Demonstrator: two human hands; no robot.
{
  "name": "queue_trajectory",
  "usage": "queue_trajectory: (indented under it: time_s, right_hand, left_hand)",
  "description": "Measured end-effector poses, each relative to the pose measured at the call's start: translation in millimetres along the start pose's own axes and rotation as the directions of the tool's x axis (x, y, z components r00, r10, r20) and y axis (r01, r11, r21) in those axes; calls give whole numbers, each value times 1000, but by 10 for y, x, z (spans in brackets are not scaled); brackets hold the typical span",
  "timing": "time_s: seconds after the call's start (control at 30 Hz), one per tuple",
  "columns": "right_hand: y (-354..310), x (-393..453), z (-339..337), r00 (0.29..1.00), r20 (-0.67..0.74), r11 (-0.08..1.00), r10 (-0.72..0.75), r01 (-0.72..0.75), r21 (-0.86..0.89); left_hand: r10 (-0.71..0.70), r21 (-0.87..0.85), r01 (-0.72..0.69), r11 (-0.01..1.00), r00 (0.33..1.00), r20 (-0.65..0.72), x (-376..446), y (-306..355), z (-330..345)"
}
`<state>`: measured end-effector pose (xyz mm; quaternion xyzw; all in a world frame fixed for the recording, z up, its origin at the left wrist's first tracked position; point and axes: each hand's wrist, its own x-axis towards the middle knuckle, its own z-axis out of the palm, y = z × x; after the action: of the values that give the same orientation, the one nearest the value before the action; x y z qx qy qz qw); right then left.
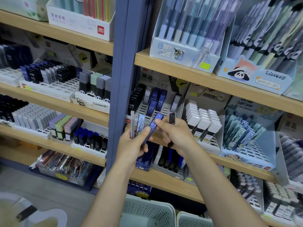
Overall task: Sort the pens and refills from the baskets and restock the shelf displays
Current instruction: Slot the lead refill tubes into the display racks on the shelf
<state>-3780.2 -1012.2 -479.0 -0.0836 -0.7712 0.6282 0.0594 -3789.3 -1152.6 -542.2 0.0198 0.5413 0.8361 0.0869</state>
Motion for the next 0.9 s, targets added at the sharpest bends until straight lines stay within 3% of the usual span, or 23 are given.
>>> queue_trajectory:
  time_s: [0.17,0.27,0.43,0.6,0.9]
  right_hand:
    - [-122,133,20,953,-271,990,-139,136,-29]
    - [-154,213,91,913,-321,967,-253,229,-109]
    - [-136,340,116,893,-276,924,-355,291,-249]
    - [-170,411,90,903,-231,910,-362,290,-296]
    - [-161,499,105,886,-170,837,-432,324,-440]
  left_hand:
    - [-60,7,60,998,998,-7,44,-36,-51]
    - [-45,8,45,999,999,18,23,-24,-82]
    - [-36,0,36,999,998,44,-14,32,-106]
    - [-68,52,62,997,992,106,-10,20,-115]
    - [-76,5,76,997,993,93,13,-30,-113]
